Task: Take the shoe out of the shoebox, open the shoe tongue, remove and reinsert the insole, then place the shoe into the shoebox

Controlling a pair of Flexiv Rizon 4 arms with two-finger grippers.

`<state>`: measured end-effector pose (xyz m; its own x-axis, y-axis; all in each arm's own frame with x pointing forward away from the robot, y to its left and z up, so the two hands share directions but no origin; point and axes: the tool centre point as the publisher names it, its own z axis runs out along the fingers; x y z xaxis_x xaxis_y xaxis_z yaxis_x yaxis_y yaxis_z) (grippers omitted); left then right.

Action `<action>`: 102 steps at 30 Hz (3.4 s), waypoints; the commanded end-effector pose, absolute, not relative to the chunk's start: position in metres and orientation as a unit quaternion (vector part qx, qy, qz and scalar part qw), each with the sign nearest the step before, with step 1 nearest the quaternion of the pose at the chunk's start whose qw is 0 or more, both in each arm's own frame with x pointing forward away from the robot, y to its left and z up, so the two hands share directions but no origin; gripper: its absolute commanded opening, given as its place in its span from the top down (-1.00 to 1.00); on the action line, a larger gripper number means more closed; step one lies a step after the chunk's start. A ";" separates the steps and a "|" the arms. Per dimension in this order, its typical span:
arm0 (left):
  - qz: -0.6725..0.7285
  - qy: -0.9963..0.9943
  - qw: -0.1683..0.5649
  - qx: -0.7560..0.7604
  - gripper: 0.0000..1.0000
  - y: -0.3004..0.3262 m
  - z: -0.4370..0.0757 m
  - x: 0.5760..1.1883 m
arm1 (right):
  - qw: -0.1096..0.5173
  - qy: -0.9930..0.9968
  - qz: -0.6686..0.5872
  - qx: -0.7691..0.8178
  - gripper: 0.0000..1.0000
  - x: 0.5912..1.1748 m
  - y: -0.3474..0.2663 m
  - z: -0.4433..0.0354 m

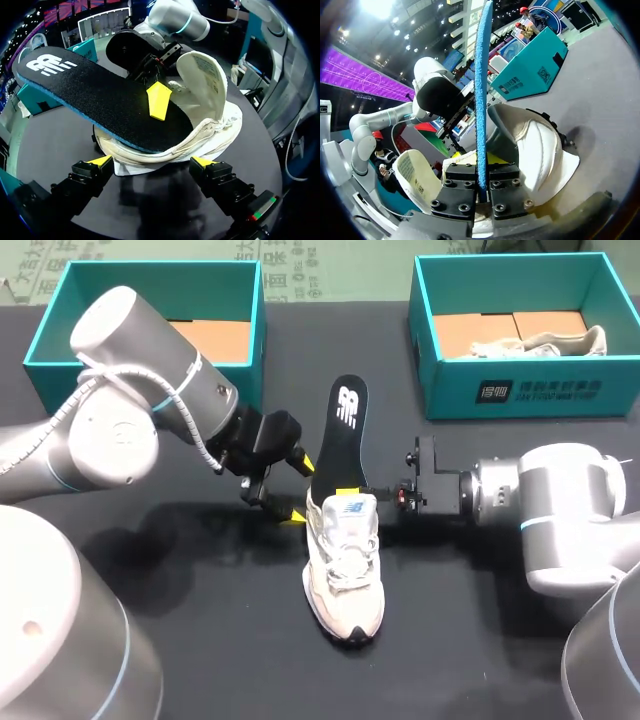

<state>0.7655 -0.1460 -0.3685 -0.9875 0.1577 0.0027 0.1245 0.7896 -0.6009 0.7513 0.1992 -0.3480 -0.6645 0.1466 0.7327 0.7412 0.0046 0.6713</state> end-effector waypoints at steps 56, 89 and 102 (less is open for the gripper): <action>0.314 -0.946 0.026 -0.075 -1.00 -0.147 -0.369 0.766 | 0.215 -0.710 -0.628 -0.237 0.44 0.785 0.209 -0.301; 0.314 -0.946 0.026 -0.075 -1.00 -0.147 -0.369 0.766 | 0.268 -0.679 -0.622 -0.284 0.45 0.741 0.210 -0.336; 0.314 -0.946 0.026 -0.075 -1.00 -0.147 -0.369 0.766 | 0.248 -0.707 -0.612 -0.252 0.29 0.762 0.214 -0.312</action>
